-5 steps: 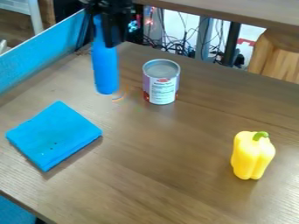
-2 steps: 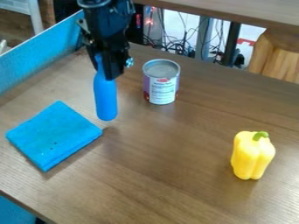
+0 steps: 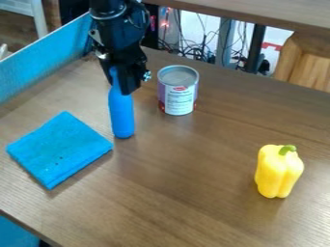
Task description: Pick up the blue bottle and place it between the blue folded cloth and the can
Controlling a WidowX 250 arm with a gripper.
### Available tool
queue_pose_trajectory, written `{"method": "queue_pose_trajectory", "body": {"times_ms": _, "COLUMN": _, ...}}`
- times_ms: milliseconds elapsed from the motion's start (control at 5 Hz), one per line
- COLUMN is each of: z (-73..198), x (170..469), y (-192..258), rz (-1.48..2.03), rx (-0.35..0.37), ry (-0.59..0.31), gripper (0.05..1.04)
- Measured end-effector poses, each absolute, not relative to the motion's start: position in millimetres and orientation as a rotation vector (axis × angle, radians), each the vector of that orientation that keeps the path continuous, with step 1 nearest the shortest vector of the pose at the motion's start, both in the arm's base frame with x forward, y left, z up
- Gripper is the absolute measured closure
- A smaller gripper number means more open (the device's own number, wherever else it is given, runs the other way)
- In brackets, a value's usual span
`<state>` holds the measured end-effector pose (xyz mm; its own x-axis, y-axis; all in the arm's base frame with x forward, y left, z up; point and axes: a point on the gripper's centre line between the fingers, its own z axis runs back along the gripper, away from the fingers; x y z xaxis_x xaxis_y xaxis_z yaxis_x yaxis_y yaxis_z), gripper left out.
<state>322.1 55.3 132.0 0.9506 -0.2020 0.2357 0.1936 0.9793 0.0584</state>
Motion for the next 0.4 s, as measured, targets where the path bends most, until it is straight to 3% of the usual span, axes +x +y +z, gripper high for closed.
{"method": "queue_pose_trajectory", "body": {"times_ms": 200, "z": 128.4, "x": 323.2, "y": 54.8, "rz": -0.185, "rx": 0.032, "ry": -0.257, "gripper": 0.644}}
{"method": "queue_pose_trajectory", "body": {"times_ms": 400, "z": 128.5, "x": 322.4, "y": 54.6, "rz": -0.178, "rx": 0.029, "ry": -0.251, "gripper": 0.332}}
